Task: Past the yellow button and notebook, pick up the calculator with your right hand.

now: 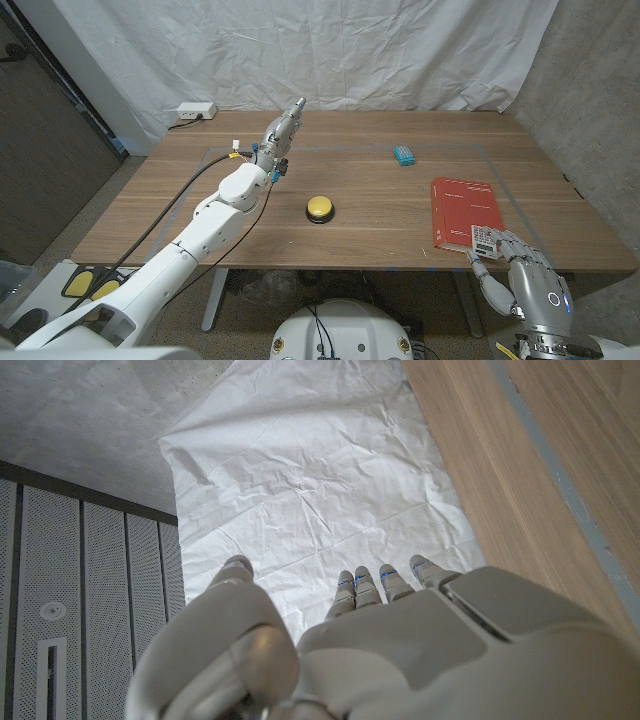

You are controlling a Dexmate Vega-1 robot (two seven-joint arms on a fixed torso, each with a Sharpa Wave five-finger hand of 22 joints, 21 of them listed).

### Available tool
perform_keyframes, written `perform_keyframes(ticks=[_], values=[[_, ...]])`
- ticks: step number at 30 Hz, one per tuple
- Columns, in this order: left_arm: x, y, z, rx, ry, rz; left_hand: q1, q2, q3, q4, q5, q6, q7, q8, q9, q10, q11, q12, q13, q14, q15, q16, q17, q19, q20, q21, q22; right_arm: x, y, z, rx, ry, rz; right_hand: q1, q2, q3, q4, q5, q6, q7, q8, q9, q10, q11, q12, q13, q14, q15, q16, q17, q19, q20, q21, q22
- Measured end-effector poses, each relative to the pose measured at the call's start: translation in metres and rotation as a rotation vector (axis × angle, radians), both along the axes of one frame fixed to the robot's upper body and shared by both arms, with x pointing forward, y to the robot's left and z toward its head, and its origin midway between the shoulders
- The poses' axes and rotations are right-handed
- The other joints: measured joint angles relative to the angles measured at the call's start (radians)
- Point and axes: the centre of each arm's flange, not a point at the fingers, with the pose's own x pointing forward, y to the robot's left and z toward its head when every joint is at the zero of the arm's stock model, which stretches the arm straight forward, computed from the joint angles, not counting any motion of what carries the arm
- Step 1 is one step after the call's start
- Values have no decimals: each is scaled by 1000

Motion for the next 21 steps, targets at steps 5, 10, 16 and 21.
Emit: perform_keyframes(ticks=[5,10,16,21], values=[[-1,-2,2,1,-6,-3,0,0,-3,3,0,0,0,0,0,-5,-5,0,0,0,0,0,0,0,0,0,0,1,-2,-2,-18,14,-39,29,-8,5,-3,4,-20,-6,-8,5,-15,0,-4,0,0,0,-4,0,0,0,-4,0],[-3,-3,4,-1,-12,-4,0,0,-3,3,0,0,0,0,0,-5,-5,0,0,0,0,0,0,-4,4,0,0,2,-2,-3,-35,30,-61,59,-16,13,-3,12,-48,-13,-14,5,-30,-8,-8,5,-13,1,-8,0,0,0,-8,0],[-6,-5,7,-2,-22,-6,0,0,-3,3,0,0,0,0,0,-5,-5,0,0,0,0,0,0,-6,1,0,0,4,-2,-5,-48,47,-80,70,-25,13,-3,15,-61,-14,-16,5,-41,-8,-8,5,-20,1,-11,5,0,0,-16,0],[-7,-4,10,-4,-29,-1,0,0,-3,3,-4,0,0,0,0,-5,-5,0,0,0,0,0,0,-8,0,0,0,8,1,-4,-65,58,-86,74,-31,10,0,22,-69,-6,-16,5,-46,-3,-8,9,-28,1,-11,6,0,0,-22,1]])
